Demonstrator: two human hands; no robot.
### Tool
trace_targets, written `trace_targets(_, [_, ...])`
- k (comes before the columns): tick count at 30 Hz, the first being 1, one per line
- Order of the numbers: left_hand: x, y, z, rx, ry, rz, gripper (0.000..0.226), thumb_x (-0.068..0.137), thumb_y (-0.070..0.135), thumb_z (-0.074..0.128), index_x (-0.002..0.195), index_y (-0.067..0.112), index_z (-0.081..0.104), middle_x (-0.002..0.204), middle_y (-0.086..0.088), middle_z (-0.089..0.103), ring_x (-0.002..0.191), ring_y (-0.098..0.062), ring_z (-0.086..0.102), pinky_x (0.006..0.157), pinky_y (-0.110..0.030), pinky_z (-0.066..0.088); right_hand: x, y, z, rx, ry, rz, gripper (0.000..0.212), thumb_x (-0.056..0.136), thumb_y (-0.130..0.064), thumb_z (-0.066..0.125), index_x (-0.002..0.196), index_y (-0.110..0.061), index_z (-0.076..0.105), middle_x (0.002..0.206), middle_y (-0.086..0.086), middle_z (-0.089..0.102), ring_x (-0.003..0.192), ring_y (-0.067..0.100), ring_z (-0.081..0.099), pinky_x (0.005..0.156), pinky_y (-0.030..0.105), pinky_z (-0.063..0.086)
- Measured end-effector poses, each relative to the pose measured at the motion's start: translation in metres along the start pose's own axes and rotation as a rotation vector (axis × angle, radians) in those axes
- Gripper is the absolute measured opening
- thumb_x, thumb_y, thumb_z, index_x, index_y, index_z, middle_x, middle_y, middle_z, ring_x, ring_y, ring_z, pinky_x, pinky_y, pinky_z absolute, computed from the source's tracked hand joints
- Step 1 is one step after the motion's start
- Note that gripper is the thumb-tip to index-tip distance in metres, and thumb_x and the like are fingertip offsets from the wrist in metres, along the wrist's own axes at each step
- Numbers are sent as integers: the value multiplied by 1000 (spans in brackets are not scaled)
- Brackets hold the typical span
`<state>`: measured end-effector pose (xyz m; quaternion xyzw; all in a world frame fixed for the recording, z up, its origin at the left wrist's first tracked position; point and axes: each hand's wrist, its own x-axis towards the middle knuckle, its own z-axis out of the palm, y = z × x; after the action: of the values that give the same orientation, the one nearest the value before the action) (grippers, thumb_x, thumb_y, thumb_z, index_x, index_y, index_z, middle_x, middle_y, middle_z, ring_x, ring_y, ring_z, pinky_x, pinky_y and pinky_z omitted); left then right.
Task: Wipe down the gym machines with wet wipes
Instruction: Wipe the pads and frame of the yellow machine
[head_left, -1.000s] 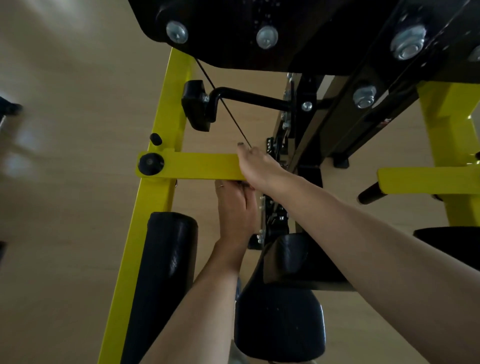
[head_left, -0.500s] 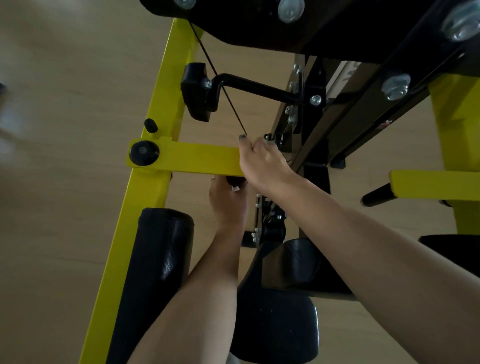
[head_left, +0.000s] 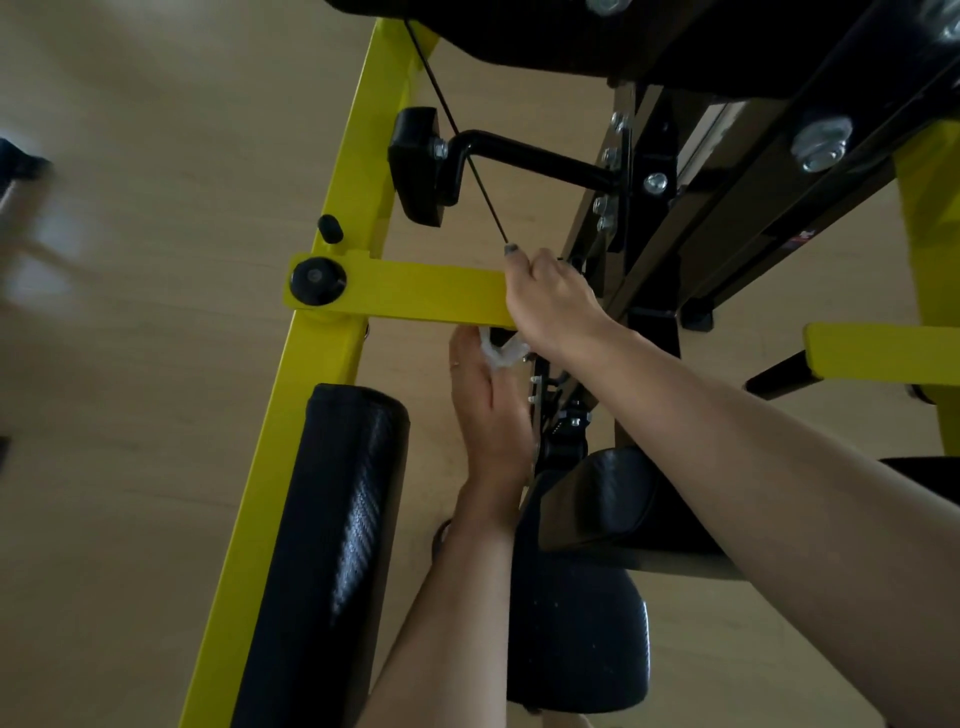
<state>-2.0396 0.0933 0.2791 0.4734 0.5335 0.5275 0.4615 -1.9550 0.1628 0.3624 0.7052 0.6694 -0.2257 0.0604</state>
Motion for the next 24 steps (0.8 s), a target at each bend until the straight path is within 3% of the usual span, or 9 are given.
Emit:
trace_targets(3, [5,5,-4,68,-6,125,20,96,-3,42,100,10,57,93,-9,57,84,-13,53,76,-29,43,3,2,2,32,19,6,56,106,0,33,158,3,14,142,31,41,129,46,45,105,43,39])
trace_targets(5, [6,3,-4,215,-11,170,9,98,4,53,104,5,58,96,-8,61,85,-13,55,75,-22,45,3,3,1,42,23,5,57,103,4,32,158,2,16,140,31,41,128,46,45,103,43,39])
trace_targets(9, [12,-5,0,341,-22,143,23,94,6,63,115,-1,56,107,-13,60,94,-16,55,79,-20,45,1,2,0,32,16,-1,59,103,3,36,158,2,15,141,31,41,130,46,44,103,43,39])
trace_targets(11, [20,-9,4,394,-25,141,21,91,8,62,107,-5,60,102,-19,61,91,-22,57,75,-22,43,-1,1,-2,7,10,-10,58,105,-1,37,158,2,14,142,30,41,129,45,45,102,42,39])
trace_targets(15, [35,-8,13,402,9,210,44,87,28,46,96,-9,68,88,-22,65,80,-35,62,71,-21,37,-2,0,-4,-42,-7,-28,64,106,-10,44,159,3,10,146,29,40,133,42,45,105,41,38])
trace_targets(18, [38,-7,16,347,11,210,45,87,29,48,100,-10,66,90,-24,66,81,-39,62,71,-30,44,-2,0,-4,-32,-3,-23,63,107,-10,44,159,2,11,146,29,39,133,42,44,104,41,38])
trace_targets(21, [40,-17,17,422,18,255,42,89,24,49,104,-10,68,94,-23,68,85,-37,63,76,-26,45,-2,0,-4,-40,-6,-18,64,106,-11,45,159,2,11,146,29,39,132,42,44,103,41,38])
trace_targets(24, [41,-37,12,421,27,74,35,90,23,58,101,-9,64,95,-22,66,87,-35,61,76,-41,52,0,0,-3,-5,12,5,54,108,-6,33,159,1,15,144,28,40,130,42,45,102,40,38])
